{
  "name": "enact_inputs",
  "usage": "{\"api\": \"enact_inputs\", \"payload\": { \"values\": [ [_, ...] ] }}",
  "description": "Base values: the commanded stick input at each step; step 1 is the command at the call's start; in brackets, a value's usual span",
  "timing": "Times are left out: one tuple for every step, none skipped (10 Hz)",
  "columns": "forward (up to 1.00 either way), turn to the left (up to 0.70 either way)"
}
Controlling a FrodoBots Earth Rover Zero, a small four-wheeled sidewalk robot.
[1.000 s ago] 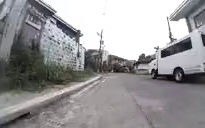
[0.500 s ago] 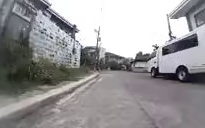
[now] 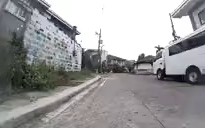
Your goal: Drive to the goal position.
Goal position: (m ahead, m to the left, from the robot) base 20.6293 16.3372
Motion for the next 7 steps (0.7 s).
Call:
{"api": "enact_inputs", "payload": {
  "values": [
    [1.00,-0.40],
    [1.00,-0.30],
    [1.00,-0.02],
    [1.00,0.00],
    [1.00,0.00],
    [1.00,0.00],
    [1.00,0.00]
  ]
}}
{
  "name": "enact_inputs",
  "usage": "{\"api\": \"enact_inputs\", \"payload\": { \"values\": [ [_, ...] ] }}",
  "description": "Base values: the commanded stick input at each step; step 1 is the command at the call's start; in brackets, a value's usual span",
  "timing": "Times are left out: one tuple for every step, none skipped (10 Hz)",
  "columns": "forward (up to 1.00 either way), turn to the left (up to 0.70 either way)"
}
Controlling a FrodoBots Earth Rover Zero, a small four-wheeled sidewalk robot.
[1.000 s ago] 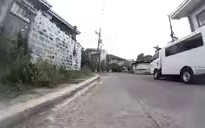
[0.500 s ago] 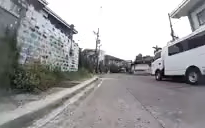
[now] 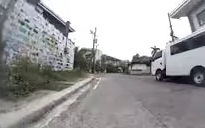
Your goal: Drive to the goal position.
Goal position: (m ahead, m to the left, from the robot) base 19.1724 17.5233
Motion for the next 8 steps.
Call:
{"api": "enact_inputs", "payload": {
  "values": [
    [1.00,0.00],
    [1.00,0.00],
    [1.00,0.00],
    [1.00,0.00],
    [1.00,-0.03],
    [1.00,-0.23],
    [1.00,-0.40],
    [1.00,-0.40]
  ]
}}
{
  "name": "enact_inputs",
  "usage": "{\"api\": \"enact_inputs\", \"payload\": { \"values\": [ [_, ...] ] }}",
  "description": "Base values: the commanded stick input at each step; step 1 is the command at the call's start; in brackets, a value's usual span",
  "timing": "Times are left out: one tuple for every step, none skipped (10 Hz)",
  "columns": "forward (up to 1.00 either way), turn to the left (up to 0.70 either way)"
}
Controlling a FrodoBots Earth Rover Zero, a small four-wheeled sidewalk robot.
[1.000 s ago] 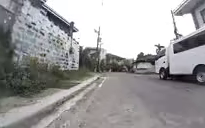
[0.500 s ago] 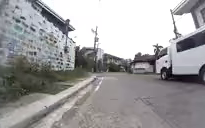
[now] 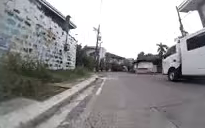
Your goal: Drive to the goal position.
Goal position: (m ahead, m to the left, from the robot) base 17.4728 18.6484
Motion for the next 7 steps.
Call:
{"api": "enact_inputs", "payload": {
  "values": [
    [1.00,-0.40],
    [1.00,-0.40],
    [1.00,-0.28],
    [1.00,-0.13],
    [1.00,0.00],
    [1.00,0.00],
    [1.00,0.00]
  ]
}}
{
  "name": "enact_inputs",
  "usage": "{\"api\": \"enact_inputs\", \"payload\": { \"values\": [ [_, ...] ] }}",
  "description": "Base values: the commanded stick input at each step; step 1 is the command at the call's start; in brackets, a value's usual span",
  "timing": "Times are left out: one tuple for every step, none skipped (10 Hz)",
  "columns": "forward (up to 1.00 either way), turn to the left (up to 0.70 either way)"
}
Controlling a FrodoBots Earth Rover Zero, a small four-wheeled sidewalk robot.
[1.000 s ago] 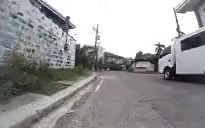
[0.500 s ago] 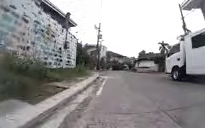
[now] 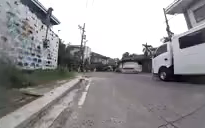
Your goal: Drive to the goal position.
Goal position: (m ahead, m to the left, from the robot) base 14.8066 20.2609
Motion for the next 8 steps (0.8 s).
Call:
{"api": "enact_inputs", "payload": {
  "values": [
    [1.00,0.00],
    [1.00,0.00],
    [1.00,0.00],
    [1.00,0.00],
    [1.00,0.00],
    [1.00,0.00],
    [1.00,0.00],
    [1.00,0.00]
  ]
}}
